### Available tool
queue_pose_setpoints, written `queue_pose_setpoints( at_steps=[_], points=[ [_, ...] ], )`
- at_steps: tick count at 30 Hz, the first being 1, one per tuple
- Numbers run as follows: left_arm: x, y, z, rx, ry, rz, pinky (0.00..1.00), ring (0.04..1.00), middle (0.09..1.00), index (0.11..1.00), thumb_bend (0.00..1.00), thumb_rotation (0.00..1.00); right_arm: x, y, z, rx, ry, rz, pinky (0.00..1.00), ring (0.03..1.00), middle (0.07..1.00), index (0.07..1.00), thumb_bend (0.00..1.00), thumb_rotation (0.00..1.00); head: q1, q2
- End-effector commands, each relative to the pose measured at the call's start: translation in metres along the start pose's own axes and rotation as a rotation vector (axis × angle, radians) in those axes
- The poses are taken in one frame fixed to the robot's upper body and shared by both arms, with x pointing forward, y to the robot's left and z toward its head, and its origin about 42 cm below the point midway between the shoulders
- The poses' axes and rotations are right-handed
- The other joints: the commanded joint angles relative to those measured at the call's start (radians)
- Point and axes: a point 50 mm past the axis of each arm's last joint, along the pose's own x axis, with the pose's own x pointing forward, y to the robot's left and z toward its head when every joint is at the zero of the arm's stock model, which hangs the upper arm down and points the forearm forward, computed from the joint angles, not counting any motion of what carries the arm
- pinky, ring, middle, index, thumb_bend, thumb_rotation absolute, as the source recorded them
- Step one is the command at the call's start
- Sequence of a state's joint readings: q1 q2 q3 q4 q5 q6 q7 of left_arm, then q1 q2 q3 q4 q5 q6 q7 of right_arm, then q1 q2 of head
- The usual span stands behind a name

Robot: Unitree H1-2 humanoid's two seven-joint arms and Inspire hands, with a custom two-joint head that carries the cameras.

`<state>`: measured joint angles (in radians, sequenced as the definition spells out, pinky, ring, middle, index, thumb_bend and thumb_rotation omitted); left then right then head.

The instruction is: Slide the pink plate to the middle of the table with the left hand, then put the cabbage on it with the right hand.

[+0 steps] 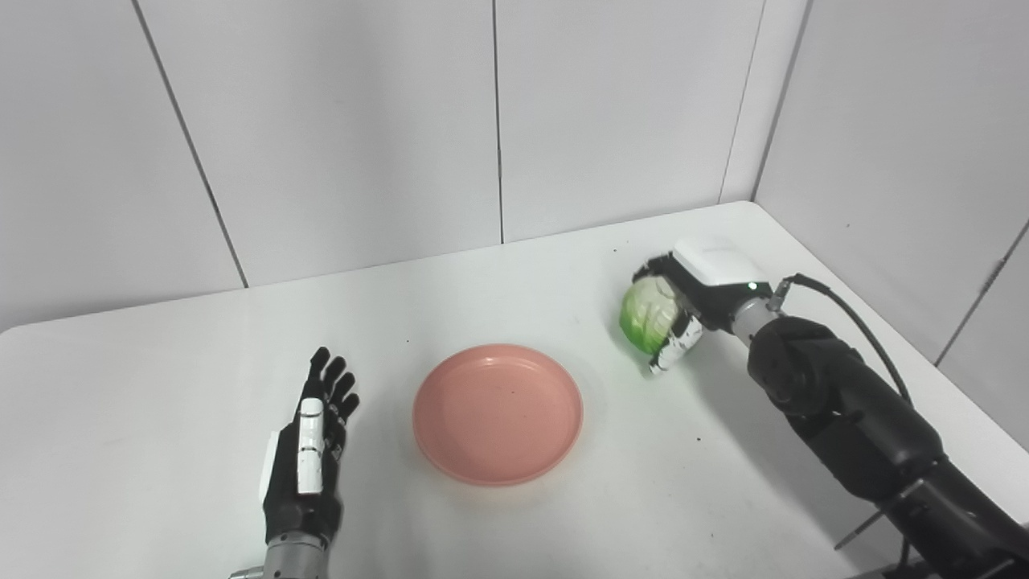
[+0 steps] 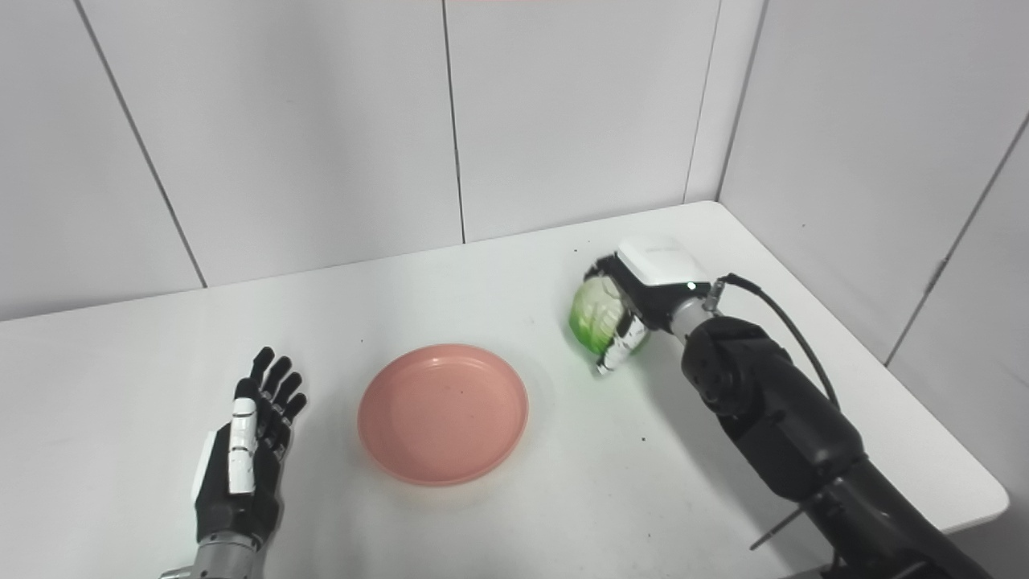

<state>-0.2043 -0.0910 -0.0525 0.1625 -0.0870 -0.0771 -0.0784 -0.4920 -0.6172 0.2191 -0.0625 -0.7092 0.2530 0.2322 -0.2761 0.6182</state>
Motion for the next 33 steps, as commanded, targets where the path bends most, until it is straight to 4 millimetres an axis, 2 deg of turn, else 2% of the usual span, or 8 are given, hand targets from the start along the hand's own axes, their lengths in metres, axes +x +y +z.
queue_pose_setpoints(
  at_steps=[1, 6, 10, 16, 24, 29, 33],
  points=[
    [0.006, -0.011, 0.009, 0.002, -0.049, -0.018, 0.96, 0.959, 0.959, 0.948, 0.56, 0.99, 0.002, -0.026, 0.029, 0.044, -0.093, -0.098, 0.34, 0.435, 0.528, 0.482, 0.52, 0.00, 0.040, 0.001],
    [0.005, -0.023, 0.009, -0.012, -0.066, -0.016, 0.97, 0.968, 0.967, 0.955, 0.54, 0.97, -0.003, -0.027, 0.068, 0.131, -0.224, -0.132, 0.33, 0.432, 0.531, 0.479, 0.52, 0.00, 0.088, -0.001],
    [0.006, -0.030, 0.007, -0.029, -0.071, -0.011, 0.99, 0.987, 0.986, 0.973, 0.57, 0.94, -0.001, -0.015, 0.100, 0.177, -0.321, -0.081, 0.37, 0.442, 0.532, 0.471, 0.52, 0.00, 0.142, 0.002],
    [0.006, -0.039, 0.005, 0.040, -0.080, 0.009, 0.96, 0.973, 0.973, 0.961, 0.60, 0.97, 0.008, 0.007, 0.127, 0.207, -0.409, -0.005, 0.33, 0.430, 0.524, 0.482, 0.52, 0.00, 0.201, 0.002],
    [0.005, -0.051, 0.005, 0.063, -0.078, 0.024, 0.91, 0.938, 0.940, 0.937, 0.56, 1.00, 0.016, 0.038, 0.151, 0.176, -0.445, 0.126, 0.36, 0.443, 0.533, 0.471, 0.51, 0.00, 0.219, 0.008],
    [0.006, -0.053, 0.007, 0.052, -0.090, 0.024, 0.93, 0.938, 0.939, 0.936, 0.53, 1.00, 0.024, 0.062, 0.152, 0.138, -0.437, 0.173, 0.37, 0.451, 0.534, 0.460, 0.51, 0.00, 0.209, 0.012],
    [0.007, -0.053, 0.006, 0.048, -0.088, 0.036, 0.92, 0.938, 0.939, 0.934, 0.53, 1.00, 0.028, 0.074, 0.149, 0.110, -0.419, 0.182, 0.43, 0.470, 0.533, 0.447, 0.51, 0.00, 0.209, 0.012]
  ],
)
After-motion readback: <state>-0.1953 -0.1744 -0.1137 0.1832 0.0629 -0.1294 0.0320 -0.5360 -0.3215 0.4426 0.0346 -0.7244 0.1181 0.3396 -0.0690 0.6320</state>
